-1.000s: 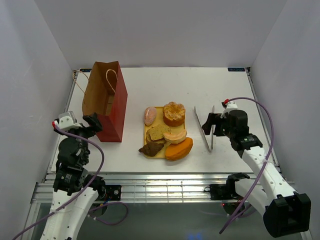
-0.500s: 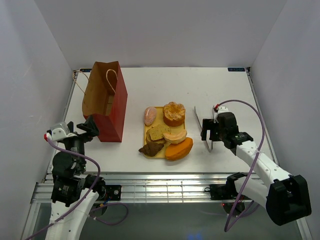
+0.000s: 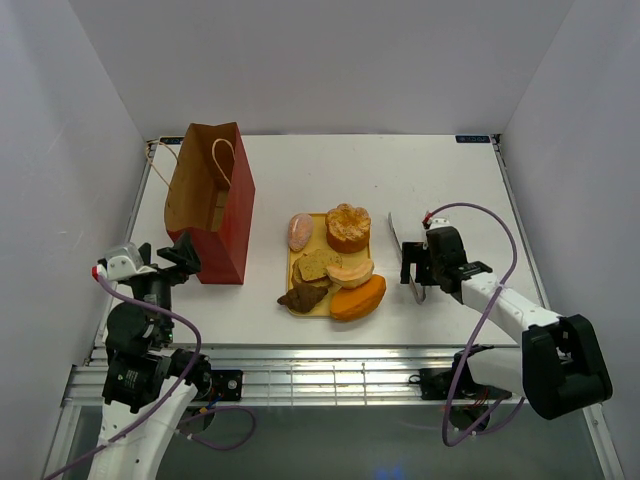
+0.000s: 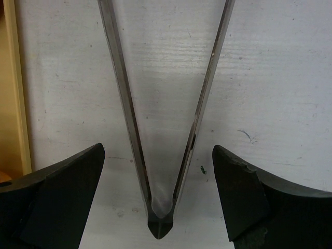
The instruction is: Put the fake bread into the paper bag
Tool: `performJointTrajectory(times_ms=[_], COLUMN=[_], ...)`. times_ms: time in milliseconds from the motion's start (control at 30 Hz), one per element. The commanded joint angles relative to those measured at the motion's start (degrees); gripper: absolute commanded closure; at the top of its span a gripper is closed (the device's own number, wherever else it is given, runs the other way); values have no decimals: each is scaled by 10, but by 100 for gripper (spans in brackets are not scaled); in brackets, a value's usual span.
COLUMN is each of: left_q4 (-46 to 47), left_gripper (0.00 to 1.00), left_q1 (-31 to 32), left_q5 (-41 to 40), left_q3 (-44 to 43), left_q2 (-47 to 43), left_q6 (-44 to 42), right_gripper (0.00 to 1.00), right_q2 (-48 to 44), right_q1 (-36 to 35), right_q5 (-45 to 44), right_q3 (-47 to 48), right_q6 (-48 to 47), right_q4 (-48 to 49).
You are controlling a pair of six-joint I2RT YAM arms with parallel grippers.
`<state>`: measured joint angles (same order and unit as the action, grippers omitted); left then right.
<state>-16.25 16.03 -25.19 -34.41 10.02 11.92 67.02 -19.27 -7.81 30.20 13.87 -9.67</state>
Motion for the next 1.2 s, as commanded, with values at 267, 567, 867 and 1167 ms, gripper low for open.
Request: performJointTrajectory(times_ms=[267, 567, 867, 1167], left_q4=[5, 7, 12, 11], left_gripper=[2, 2, 2, 2], left_q1=[14, 22, 28, 31], left_q5=[4, 8, 8, 9], left_q3=[4, 6, 8, 8], left_q2=[-6, -8, -10, -11], left_q6=[-2, -5, -10, -12], right_gripper=[10, 6, 9, 18], right_q2=[93, 141, 162, 150], right_q1=[-2, -2, -2, -3], right_q5=[-51, -37, -15, -11], right_q3=[50, 62, 83, 81], right_q6=[9, 12, 24, 25], right_q4=[46, 76, 77, 74])
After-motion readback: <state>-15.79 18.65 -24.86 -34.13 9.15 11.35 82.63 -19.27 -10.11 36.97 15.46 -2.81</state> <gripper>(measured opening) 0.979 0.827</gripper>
